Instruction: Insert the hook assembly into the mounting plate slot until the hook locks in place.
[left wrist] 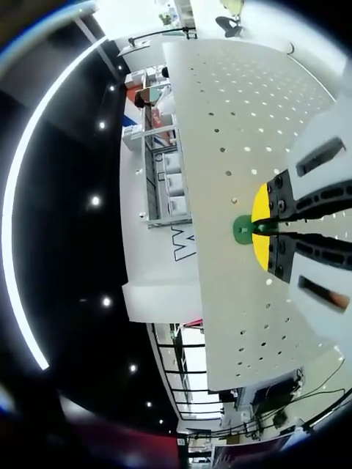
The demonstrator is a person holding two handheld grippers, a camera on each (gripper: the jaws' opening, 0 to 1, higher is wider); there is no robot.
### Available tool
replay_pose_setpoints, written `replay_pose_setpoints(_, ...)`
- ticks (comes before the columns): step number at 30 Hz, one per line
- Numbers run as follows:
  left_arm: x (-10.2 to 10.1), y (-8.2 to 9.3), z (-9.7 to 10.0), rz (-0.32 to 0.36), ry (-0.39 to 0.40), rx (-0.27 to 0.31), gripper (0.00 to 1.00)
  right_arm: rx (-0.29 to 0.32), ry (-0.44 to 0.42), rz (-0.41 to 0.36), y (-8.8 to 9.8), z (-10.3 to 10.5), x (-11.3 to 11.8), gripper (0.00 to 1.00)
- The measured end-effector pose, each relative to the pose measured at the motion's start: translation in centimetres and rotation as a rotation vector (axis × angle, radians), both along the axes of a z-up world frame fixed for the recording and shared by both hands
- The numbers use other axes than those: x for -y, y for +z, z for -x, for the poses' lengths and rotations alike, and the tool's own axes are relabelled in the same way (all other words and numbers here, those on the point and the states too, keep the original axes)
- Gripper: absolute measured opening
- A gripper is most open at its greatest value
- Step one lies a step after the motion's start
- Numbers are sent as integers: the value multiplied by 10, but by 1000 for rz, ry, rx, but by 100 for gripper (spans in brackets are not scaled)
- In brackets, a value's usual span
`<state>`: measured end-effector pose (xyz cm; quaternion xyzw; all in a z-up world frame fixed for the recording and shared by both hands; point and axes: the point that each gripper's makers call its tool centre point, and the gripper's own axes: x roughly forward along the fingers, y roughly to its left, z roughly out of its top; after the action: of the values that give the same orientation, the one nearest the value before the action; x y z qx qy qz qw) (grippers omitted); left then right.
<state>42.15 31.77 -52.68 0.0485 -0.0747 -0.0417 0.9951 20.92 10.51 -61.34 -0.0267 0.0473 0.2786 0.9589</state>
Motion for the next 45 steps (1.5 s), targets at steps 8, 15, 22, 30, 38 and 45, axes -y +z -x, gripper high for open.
replay_pose_setpoints(8, -1, -1, -1, -5, 1, 3, 10, 1, 0, 0, -1, 0, 0, 87)
replay_pose_setpoints(15, 1, -1, 1, -5, 0, 4, 14, 5, 2, 3, 0, 0, 0, 87)
replay_pose_setpoints(22, 2, -1, 3, 0, -5, 4, 18, 5, 1, 2, 1, 1, 0, 87)
replay_pose_setpoints(30, 4, 2, 6, 12, -12, 11, 23, 8, 1, 2, 2, 2, -1, 87)
replay_pose_setpoints(38, 5, 0, 9, 30, -22, -6, 30, 12, 2, 1, 4, 4, -2, 87)
replay_pose_setpoints(45, 8, 0, 11, 60, -39, -11, 48, 15, 5, 0, 5, 4, -3, 86)
